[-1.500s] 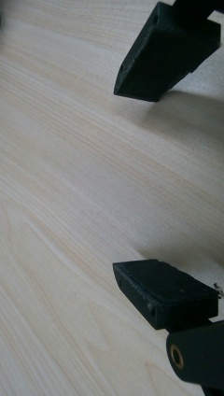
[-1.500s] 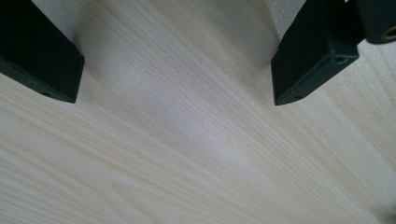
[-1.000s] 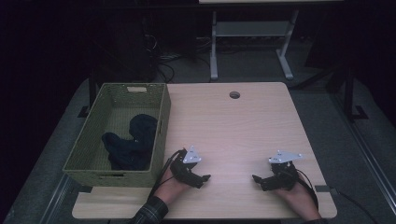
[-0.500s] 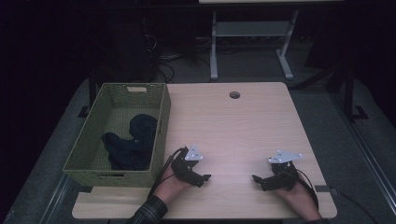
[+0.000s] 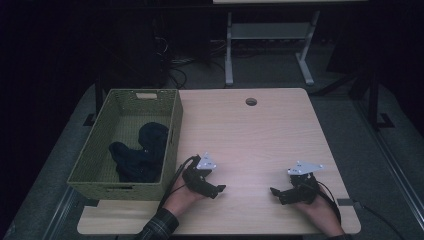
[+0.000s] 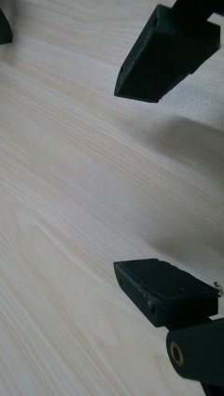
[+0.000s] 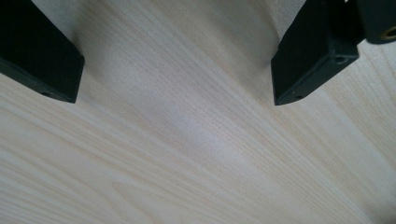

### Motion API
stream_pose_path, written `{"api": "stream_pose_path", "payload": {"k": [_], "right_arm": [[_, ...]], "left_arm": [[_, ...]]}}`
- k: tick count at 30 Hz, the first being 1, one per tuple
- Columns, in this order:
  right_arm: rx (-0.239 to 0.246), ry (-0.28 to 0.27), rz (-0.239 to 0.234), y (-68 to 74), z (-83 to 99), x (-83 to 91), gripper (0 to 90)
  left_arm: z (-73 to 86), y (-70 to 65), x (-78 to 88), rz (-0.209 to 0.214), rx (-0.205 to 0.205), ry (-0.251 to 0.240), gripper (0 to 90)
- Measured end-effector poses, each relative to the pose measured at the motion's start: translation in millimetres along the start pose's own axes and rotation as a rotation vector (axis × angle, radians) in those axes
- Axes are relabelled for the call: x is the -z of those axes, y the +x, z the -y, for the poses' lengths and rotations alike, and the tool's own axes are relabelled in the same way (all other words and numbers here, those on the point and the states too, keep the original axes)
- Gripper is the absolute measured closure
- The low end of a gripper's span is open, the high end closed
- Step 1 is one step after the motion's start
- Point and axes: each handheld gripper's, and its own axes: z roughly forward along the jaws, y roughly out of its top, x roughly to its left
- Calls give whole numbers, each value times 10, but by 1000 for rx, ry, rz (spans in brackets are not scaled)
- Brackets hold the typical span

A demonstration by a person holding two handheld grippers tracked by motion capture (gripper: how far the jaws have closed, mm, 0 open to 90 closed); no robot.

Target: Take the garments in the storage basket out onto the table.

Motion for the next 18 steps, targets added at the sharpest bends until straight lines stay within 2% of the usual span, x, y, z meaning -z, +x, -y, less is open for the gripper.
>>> {"api": "stream_pose_path", "payload": {"k": [18], "right_arm": [[0, 0, 0, 0, 0, 0, 23]], "left_arm": [[-91, 12, 113, 18, 13, -8, 134]]}}
